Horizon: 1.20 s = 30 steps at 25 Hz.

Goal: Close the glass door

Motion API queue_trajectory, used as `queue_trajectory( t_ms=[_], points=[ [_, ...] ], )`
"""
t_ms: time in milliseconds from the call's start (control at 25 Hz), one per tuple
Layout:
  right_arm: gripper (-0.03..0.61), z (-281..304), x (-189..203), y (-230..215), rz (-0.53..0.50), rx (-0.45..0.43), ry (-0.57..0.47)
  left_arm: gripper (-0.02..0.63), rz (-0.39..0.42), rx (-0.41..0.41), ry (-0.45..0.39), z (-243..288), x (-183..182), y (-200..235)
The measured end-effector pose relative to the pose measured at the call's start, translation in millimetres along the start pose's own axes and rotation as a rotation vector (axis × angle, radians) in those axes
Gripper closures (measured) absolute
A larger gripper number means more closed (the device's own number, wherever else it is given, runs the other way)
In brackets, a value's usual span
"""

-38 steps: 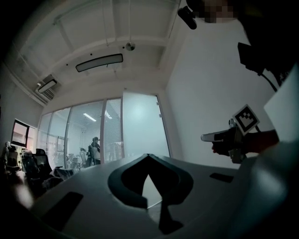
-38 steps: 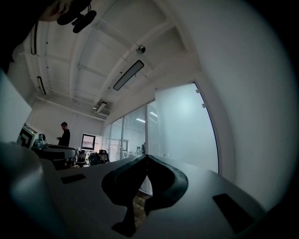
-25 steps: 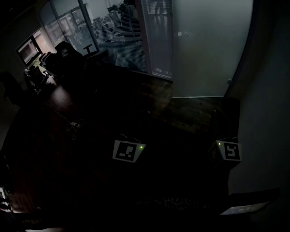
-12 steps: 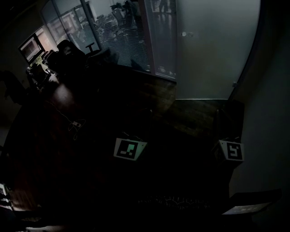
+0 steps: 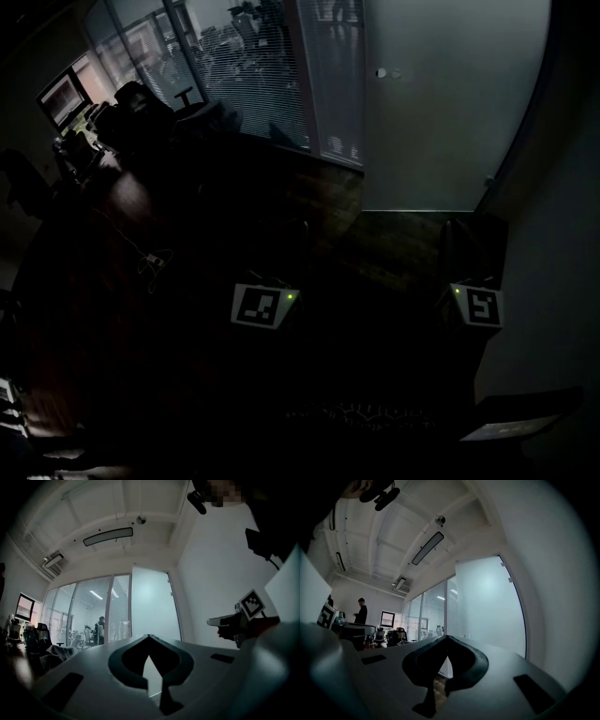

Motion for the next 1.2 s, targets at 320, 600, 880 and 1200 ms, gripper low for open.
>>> queue_trajectory(
  t_ms=[320, 600, 880, 1200],
  points=[
    [0.577, 30, 14, -27, 0.003, -0.019, 0.020, 0.612, 0.013, -0.023, 0.000, 38, 11, -1],
    [0.577, 58, 32, -30, 0.000, -0.016, 0.018, 0.612, 0.006, -0.039, -0.016, 58, 24, 17],
    [0.577, 96, 44, -39, -0.024, -0.003, 0.020, 0.612, -0.008, -0.022, -0.019, 99, 42, 40],
    [0.577, 160, 59, -48, -0.039, 0.030, 0.010, 0.612, -0.012, 0.024, -0.031, 164, 60, 74]
  ],
)
Point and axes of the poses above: the fingertips, and each gripper's own axes: z forward along the fingers, y to its left, x out of its underside, the point moved 4 cm from there along -z, backward along the fingers, and after that the axes turned 15 degrees about -y, right-handed, at the moved point
